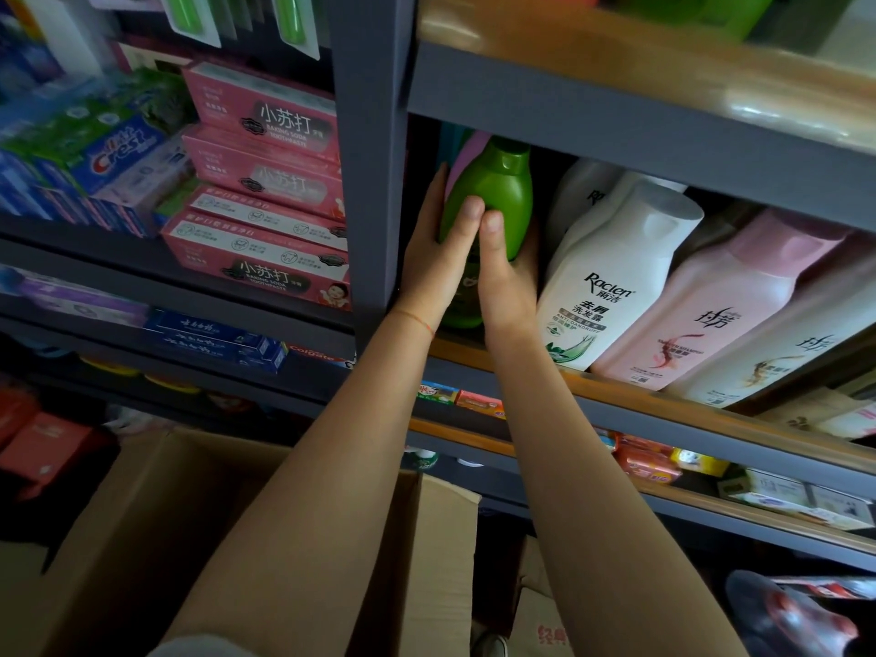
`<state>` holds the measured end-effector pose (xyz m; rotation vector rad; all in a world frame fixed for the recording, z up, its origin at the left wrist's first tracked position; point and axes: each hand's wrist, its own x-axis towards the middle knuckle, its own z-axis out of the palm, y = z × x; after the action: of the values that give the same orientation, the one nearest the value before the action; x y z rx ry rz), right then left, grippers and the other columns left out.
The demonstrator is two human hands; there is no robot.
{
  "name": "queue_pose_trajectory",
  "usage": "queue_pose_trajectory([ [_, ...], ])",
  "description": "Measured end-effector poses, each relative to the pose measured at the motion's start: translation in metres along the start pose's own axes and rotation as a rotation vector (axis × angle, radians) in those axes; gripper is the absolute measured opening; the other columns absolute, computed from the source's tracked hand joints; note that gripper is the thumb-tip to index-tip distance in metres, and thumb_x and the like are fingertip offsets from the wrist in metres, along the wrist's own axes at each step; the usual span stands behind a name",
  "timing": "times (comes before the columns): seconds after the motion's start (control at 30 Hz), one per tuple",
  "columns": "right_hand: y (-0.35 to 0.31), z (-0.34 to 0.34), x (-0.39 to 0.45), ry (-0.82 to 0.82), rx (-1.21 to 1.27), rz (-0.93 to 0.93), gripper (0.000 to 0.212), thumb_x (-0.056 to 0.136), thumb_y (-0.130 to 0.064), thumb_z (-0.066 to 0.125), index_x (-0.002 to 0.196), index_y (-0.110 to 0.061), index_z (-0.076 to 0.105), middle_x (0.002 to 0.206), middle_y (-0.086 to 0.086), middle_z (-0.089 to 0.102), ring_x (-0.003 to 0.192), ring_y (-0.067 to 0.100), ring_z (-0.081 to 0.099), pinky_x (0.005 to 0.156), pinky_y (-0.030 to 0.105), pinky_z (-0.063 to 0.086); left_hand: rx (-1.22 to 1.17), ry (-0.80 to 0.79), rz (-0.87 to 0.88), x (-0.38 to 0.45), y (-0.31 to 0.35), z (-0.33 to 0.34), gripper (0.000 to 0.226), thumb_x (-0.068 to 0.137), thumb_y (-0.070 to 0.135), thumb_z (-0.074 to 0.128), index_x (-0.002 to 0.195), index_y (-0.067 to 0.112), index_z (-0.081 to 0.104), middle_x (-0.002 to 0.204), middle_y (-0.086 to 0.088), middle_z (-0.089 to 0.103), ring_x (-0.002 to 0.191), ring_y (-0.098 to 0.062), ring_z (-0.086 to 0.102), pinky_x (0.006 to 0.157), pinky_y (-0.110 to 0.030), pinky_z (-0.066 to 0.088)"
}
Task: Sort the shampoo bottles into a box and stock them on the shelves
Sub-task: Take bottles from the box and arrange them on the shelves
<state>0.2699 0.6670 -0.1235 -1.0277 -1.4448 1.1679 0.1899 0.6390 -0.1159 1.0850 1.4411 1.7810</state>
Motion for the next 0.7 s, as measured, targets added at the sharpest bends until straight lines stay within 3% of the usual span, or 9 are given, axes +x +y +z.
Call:
queue_pose_trajectory([
  [0.07, 0.001, 0.000, 0.001, -0.003, -0.001, 0.007, 0.038, 0.087, -0.048, 0.056, 0.119, -0.028, 0.051, 0.100, -0.026, 0.057, 0.082, -0.031, 0.052, 0.075, -0.004, 0.038, 0.005, -0.003, 0.006, 0.001, -0.002, 0.000, 0.131, 0.053, 0.099, 0.048, 0.154, 0.017, 0.033, 0.148, 0.000, 0.049, 0.129, -0.001, 0.049, 0.095, -0.003, 0.040],
  [0.17, -0.001, -0.001, 0.001, -0.016, 0.000, 0.021, 0.029, 0.096, -0.040, 0.057, 0.122, -0.026, 0.050, 0.099, -0.026, 0.056, 0.079, -0.033, 0.050, 0.072, -0.006, 0.037, -0.009, 0.003, 0.012, 0.001, -0.003, 0.000, 0.107, 0.068, 0.080, 0.053, 0.151, 0.014, 0.038, 0.133, 0.007, 0.054, 0.105, 0.023, 0.052, 0.086, -0.001, 0.041],
  [0.3, -0.003, -0.001, -0.001, -0.013, -0.006, 0.013, 0.018, 0.098, -0.035, 0.055, 0.115, -0.031, 0.050, 0.098, -0.028, 0.055, 0.080, -0.032, 0.051, 0.074, -0.005, 0.037, -0.031, 0.006, 0.030, 0.000, -0.003, 0.002, 0.094, 0.072, 0.066, 0.047, 0.148, 0.010, 0.041, 0.122, 0.012, 0.056, 0.098, 0.027, 0.053, 0.082, -0.001, 0.042],
  [0.43, -0.005, -0.002, -0.008, -0.008, -0.014, 0.027, 0.019, 0.096, -0.042, 0.056, 0.112, -0.036, 0.049, 0.096, -0.029, 0.055, 0.077, -0.033, 0.049, 0.071, -0.007, 0.035, -0.028, -0.004, 0.027, -0.004, -0.002, 0.001, 0.092, 0.072, 0.066, 0.046, 0.145, 0.011, 0.044, 0.118, 0.020, 0.056, 0.098, 0.026, 0.053, 0.081, -0.001, 0.042],
  [0.6, -0.006, -0.003, -0.014, -0.016, -0.030, 0.023, 0.040, 0.086, -0.057, 0.055, 0.118, -0.034, 0.050, 0.099, -0.027, 0.058, 0.084, -0.030, 0.052, 0.075, -0.005, 0.038, -0.024, 0.015, 0.006, -0.008, -0.002, -0.002, 0.095, 0.071, 0.071, 0.046, 0.146, 0.011, 0.045, 0.127, 0.007, 0.058, 0.100, 0.022, 0.054, 0.083, -0.003, 0.043],
  [0.7, -0.009, -0.004, -0.019, -0.041, -0.047, 0.035, 0.038, 0.088, -0.058, 0.054, 0.119, -0.037, 0.049, 0.101, -0.027, 0.059, 0.089, -0.027, 0.053, 0.080, -0.001, 0.039, -0.022, 0.020, 0.015, -0.013, 0.002, -0.003, 0.112, 0.064, 0.090, 0.051, 0.145, 0.012, 0.046, 0.129, 0.006, 0.057, 0.104, 0.020, 0.055, 0.086, -0.005, 0.043],
])
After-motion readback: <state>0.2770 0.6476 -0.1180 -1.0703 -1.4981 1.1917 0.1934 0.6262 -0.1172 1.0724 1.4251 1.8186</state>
